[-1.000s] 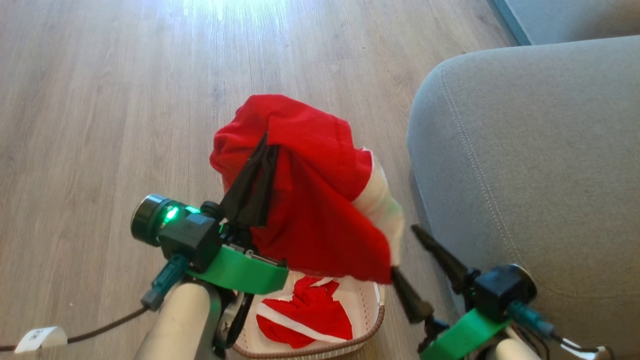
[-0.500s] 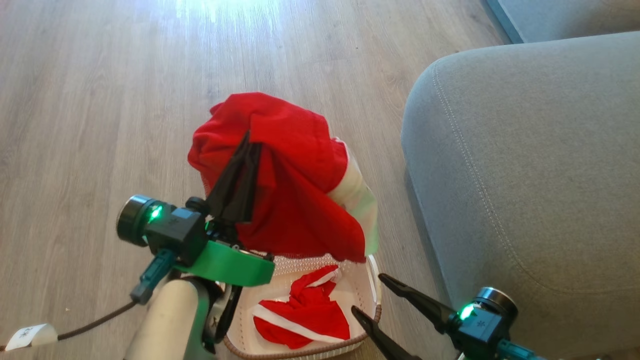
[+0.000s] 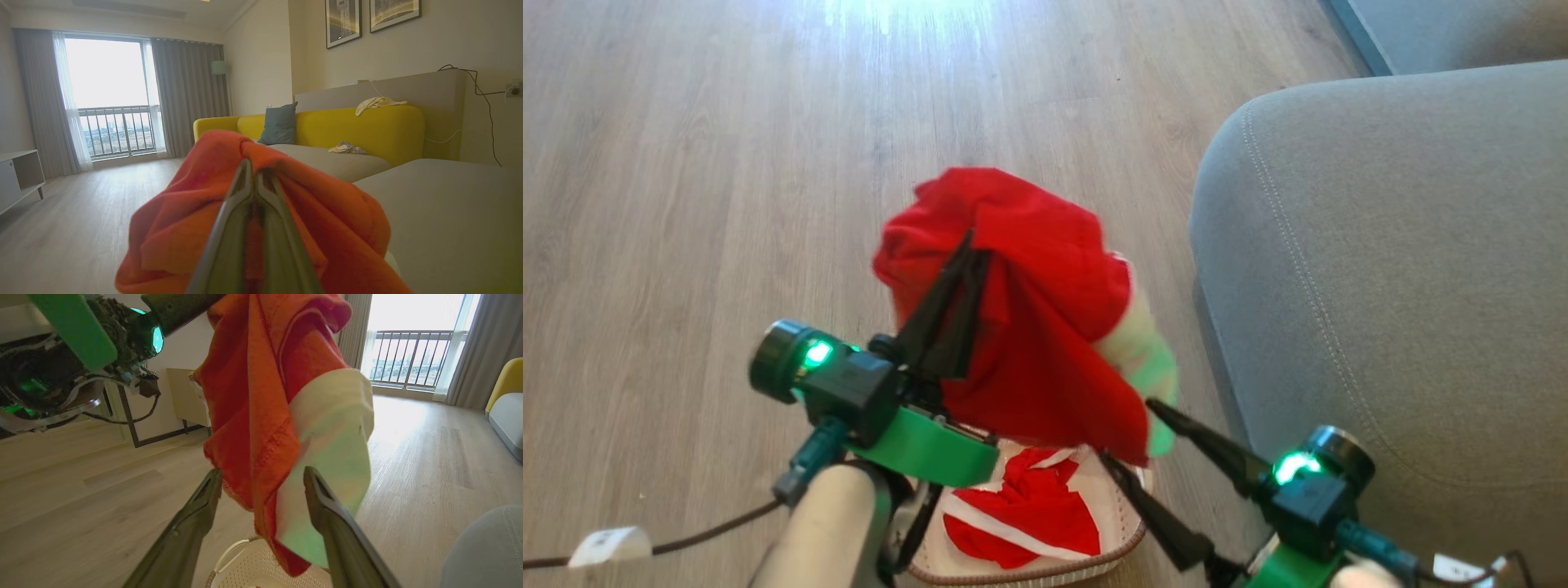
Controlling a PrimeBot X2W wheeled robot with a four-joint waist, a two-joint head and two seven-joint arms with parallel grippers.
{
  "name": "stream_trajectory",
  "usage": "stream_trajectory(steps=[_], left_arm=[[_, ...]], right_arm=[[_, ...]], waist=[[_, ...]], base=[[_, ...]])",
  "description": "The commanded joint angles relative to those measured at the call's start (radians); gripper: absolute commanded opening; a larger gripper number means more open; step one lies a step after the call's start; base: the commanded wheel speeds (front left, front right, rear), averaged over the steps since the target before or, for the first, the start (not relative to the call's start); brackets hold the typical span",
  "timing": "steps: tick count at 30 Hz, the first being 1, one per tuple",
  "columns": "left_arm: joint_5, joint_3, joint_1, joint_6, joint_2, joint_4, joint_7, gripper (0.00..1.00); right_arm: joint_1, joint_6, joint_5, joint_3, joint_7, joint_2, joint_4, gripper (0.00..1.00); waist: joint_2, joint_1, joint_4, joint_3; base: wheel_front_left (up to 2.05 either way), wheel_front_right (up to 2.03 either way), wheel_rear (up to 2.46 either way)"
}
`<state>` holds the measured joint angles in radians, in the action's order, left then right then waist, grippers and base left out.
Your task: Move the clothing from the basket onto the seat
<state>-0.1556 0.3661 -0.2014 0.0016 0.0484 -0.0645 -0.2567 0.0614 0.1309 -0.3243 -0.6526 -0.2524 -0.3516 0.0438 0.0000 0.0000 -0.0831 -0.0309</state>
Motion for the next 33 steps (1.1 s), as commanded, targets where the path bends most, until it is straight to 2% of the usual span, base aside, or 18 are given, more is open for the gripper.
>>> stream_trajectory(steps=[1, 17, 33], left_arm=[[0.003, -0.022, -0.034, -0.002, 0.002, -0.04, -0.005, 0.0], [-0.015, 0.115, -0.029, -0.018, 0.002, -0.021, -0.005, 0.0], [-0.037, 0.22, -0.028, -0.04, 0.002, 0.01, -0.005, 0.0]], right_arm=[[0.051, 0.0, 0.01, -0.002, -0.009, -0.002, 0.023, 1.0], [0.144, 0.0, 0.093, 0.058, -0.009, 0.022, -0.099, 1.0], [0.206, 0.0, 0.112, 0.0, -0.009, 0.113, -0.191, 1.0]], waist=[[0.0, 0.0, 0.003, 0.0], [0.0, 0.0, 0.032, 0.005], [0.0, 0.0, 0.058, -0.003]], base=[[0.0, 0.0, 0.0], [0.0, 0.0, 0.0], [0.0, 0.0, 0.0]])
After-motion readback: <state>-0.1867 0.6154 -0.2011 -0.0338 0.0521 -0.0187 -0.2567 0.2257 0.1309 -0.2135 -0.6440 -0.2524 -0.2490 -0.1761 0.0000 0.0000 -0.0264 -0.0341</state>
